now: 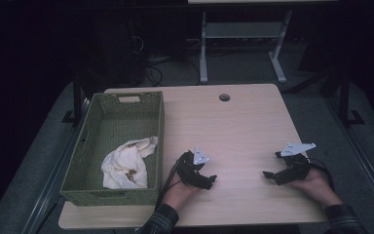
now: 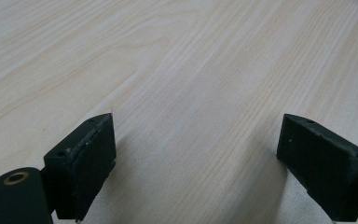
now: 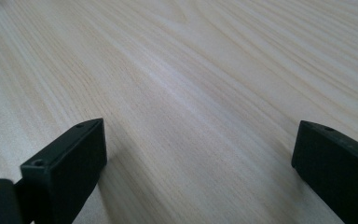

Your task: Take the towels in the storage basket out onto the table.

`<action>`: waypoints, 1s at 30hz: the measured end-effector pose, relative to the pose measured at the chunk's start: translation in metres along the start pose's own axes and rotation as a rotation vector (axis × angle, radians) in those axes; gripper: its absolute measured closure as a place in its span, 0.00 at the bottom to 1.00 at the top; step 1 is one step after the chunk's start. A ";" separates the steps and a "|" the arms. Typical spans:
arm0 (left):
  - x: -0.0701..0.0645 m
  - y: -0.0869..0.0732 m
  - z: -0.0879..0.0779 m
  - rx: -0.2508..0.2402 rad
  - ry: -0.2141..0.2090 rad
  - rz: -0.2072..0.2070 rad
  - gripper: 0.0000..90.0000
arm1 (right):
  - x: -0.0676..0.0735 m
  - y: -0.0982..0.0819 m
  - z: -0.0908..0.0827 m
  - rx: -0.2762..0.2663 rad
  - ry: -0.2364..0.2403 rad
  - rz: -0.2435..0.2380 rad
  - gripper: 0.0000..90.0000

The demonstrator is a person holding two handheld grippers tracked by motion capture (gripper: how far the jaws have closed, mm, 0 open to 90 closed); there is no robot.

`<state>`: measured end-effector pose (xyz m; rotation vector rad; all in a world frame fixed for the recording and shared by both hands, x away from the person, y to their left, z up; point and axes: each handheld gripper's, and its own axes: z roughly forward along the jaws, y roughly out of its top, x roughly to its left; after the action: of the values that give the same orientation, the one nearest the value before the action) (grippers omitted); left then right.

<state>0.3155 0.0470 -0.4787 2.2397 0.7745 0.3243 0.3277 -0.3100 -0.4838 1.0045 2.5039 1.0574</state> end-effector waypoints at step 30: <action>0.003 0.009 -0.013 0.020 0.039 -0.025 0.12 | 0.000 -0.001 0.000 -0.003 0.006 -0.017 0.02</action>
<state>0.3161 0.0510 -0.4635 2.2464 0.8289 0.3503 0.3277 -0.3104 -0.4843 0.9794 2.5109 1.0605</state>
